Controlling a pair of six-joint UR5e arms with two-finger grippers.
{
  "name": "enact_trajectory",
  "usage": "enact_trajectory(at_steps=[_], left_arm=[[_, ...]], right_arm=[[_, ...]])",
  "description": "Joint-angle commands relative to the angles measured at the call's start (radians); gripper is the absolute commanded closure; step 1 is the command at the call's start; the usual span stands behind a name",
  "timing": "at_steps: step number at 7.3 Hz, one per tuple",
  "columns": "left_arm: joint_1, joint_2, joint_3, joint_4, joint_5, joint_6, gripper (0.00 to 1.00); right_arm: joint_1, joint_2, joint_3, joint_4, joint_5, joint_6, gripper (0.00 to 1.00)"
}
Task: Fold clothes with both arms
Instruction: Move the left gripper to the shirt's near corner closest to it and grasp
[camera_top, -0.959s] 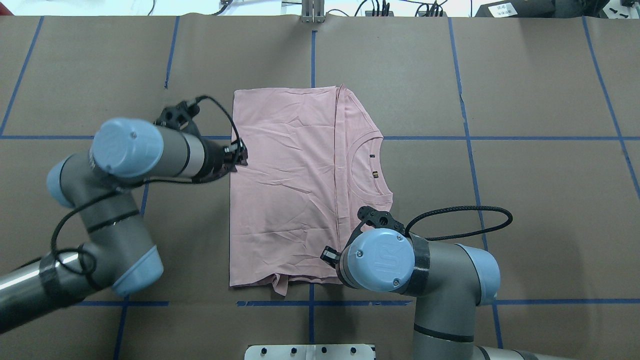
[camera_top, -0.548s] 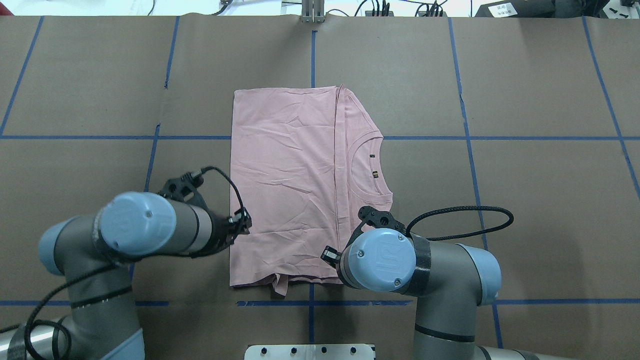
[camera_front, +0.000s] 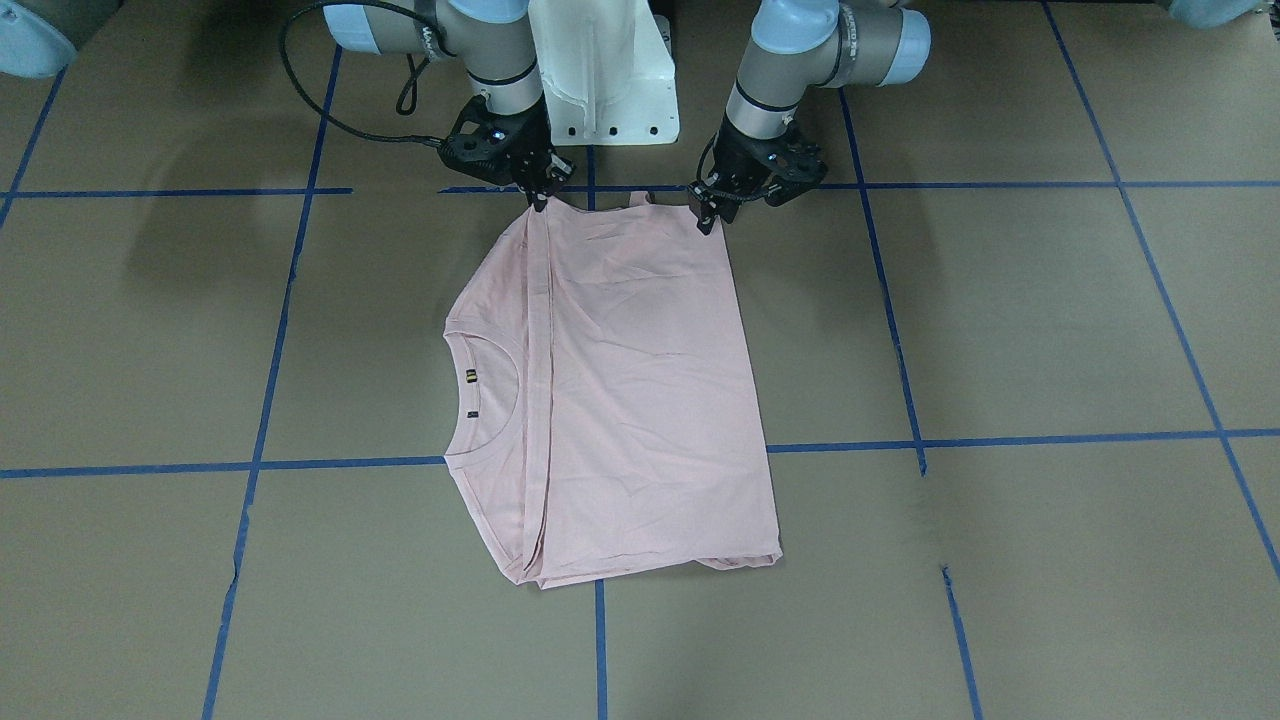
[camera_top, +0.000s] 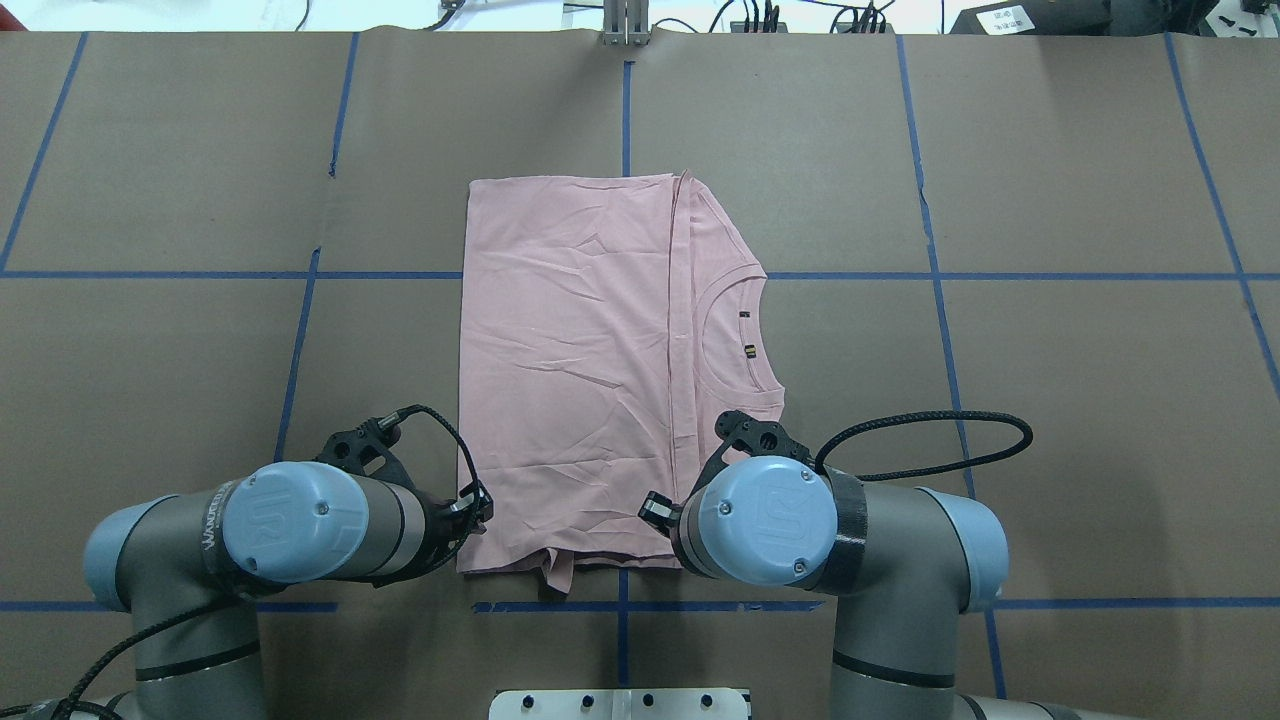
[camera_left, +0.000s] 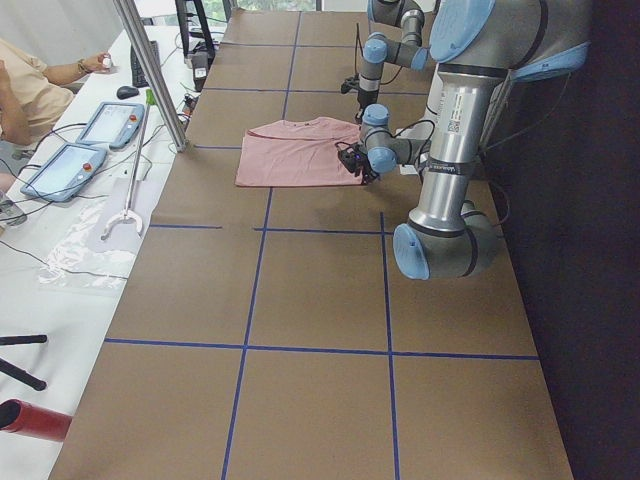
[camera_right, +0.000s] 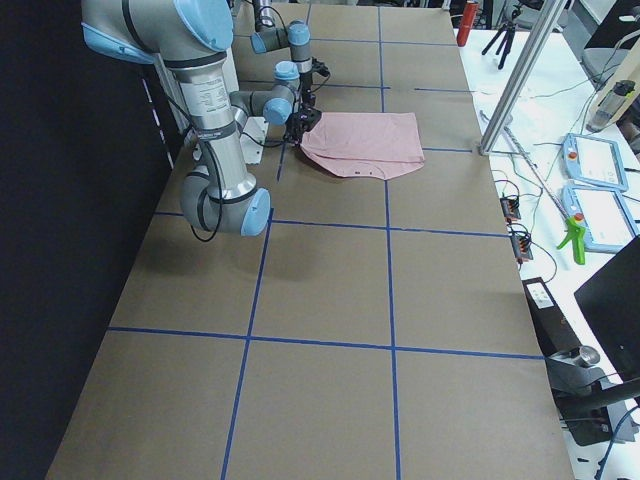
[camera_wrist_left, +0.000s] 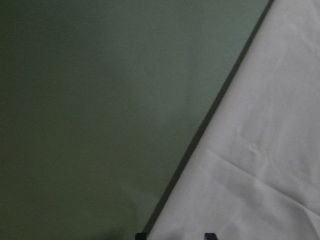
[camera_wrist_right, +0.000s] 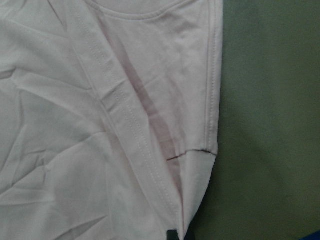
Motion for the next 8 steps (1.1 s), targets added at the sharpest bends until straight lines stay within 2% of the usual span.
enact_trajectory(at_steps=[1, 3, 4, 5, 6, 8], left_arm=[[0.022, 0.006, 0.002, 0.001, -0.003, -0.011, 0.50], [0.039, 0.006, -0.004, 0.001, -0.003, -0.034, 0.51], [0.037, 0.006, -0.007, 0.001, -0.002, -0.034, 0.55], [0.037, 0.006, -0.006, 0.001, -0.002, -0.063, 0.70], [0.037, 0.006, -0.009, 0.002, 0.000, -0.100, 0.97], [0.039, 0.001, -0.009, 0.015, 0.000, -0.102, 1.00]], right_arm=[[0.000, -0.001, 0.001, -0.002, 0.000, 0.000, 1.00], [0.000, -0.001, 0.000, -0.002, 0.000, 0.000, 1.00], [0.000, -0.001, 0.000, -0.002, 0.000, 0.000, 1.00], [0.000, -0.001, 0.000, -0.002, 0.000, 0.000, 1.00], [0.000, -0.003, 0.000, -0.002, 0.000, 0.000, 1.00], [-0.002, -0.004, 0.003, -0.004, 0.000, 0.003, 1.00]])
